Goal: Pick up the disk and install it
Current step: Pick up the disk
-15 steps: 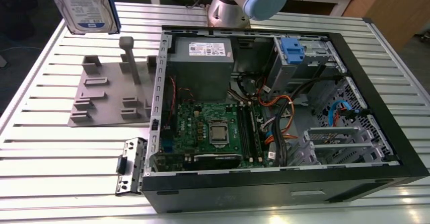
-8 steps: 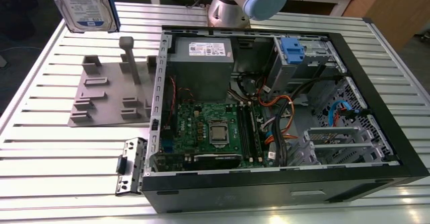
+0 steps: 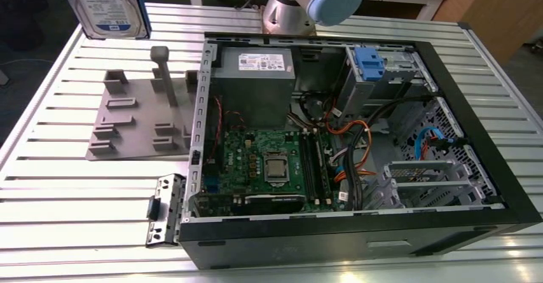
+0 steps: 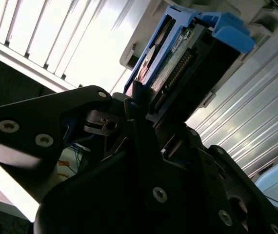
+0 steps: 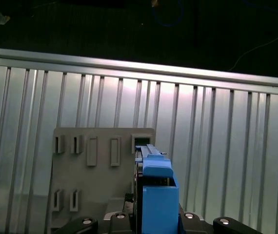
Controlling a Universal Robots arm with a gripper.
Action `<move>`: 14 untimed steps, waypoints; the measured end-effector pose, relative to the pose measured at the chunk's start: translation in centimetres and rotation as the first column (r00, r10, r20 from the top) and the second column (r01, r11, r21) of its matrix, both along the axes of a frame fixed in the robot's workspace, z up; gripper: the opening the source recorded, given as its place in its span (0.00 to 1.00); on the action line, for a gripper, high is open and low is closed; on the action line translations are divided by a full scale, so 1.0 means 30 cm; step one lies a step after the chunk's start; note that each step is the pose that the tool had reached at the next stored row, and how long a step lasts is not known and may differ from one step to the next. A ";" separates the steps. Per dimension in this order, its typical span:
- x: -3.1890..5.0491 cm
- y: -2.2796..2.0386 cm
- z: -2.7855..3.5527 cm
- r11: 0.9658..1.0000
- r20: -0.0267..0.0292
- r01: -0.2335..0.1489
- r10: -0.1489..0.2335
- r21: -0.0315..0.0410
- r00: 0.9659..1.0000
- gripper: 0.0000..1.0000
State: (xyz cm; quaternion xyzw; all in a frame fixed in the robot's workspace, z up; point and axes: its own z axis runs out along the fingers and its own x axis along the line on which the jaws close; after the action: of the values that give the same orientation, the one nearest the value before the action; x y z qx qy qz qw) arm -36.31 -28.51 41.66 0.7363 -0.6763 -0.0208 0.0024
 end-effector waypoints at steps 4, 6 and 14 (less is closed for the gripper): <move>0.000 0.000 0.007 1.000 0.000 0.000 0.000 0.000 1.000 0.36; 0.000 0.000 0.011 1.000 0.000 0.000 0.000 0.000 1.000 0.36; 0.000 0.000 0.029 1.000 0.000 0.000 0.000 0.000 1.000 0.36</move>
State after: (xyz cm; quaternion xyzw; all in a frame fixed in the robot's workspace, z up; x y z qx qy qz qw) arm -36.31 -28.51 42.53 0.7363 -0.6763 -0.0208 0.0024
